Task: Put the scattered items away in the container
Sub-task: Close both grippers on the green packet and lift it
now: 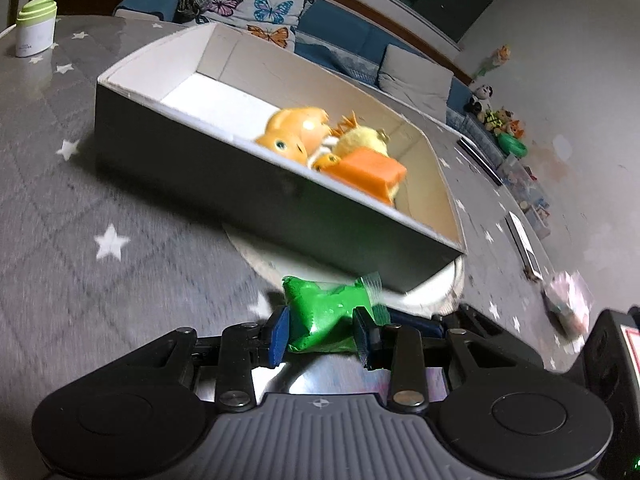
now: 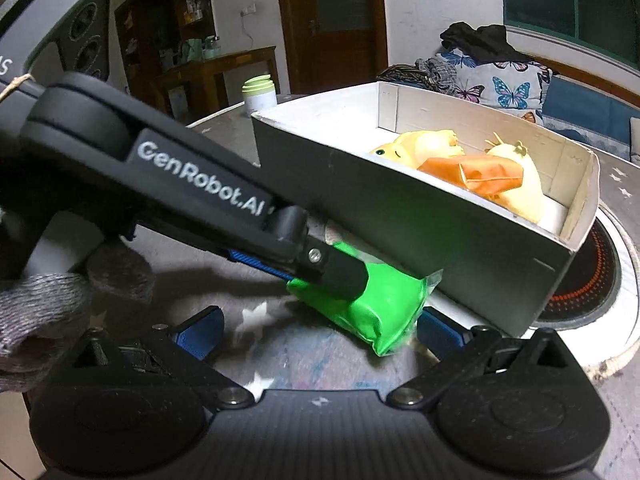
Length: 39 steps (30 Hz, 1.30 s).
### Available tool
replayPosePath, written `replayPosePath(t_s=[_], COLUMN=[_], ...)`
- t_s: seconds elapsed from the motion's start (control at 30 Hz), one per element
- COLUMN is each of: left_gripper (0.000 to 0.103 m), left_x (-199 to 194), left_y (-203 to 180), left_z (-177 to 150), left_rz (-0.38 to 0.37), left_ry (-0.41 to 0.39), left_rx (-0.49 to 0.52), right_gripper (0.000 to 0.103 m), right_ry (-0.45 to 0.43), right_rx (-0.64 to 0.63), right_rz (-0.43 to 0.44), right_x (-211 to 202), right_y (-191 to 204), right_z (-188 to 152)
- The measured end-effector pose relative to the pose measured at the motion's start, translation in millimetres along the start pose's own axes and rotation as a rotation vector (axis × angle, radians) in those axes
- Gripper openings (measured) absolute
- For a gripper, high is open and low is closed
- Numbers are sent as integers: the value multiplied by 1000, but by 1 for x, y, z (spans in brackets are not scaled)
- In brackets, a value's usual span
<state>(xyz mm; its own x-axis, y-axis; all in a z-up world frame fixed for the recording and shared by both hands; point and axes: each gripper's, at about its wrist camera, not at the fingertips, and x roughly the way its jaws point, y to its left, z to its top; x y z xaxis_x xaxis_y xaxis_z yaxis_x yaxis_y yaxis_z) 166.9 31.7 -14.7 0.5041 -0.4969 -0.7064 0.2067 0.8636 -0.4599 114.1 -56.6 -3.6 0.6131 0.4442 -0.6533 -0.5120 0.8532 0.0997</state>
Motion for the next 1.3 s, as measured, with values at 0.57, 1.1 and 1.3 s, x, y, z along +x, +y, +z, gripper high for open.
replayPosePath(t_s=[0.57, 1.1, 1.3], left_gripper=[37, 37, 37], left_x=[-36, -28, -19], left_y=[-13, -3, -9], left_z=[-40, -20, -25], left_rz=[-43, -24, -18], left_ry=[14, -25, 6], left_rx=[10, -16, 12], right_gripper=[103, 80, 69], right_ry=[16, 0, 3], right_rx=[-68, -26, -24], right_rz=[25, -44, -36], right_x=[-23, -29, -32], right_y=[11, 8, 7], right_z=[-18, -20, -19])
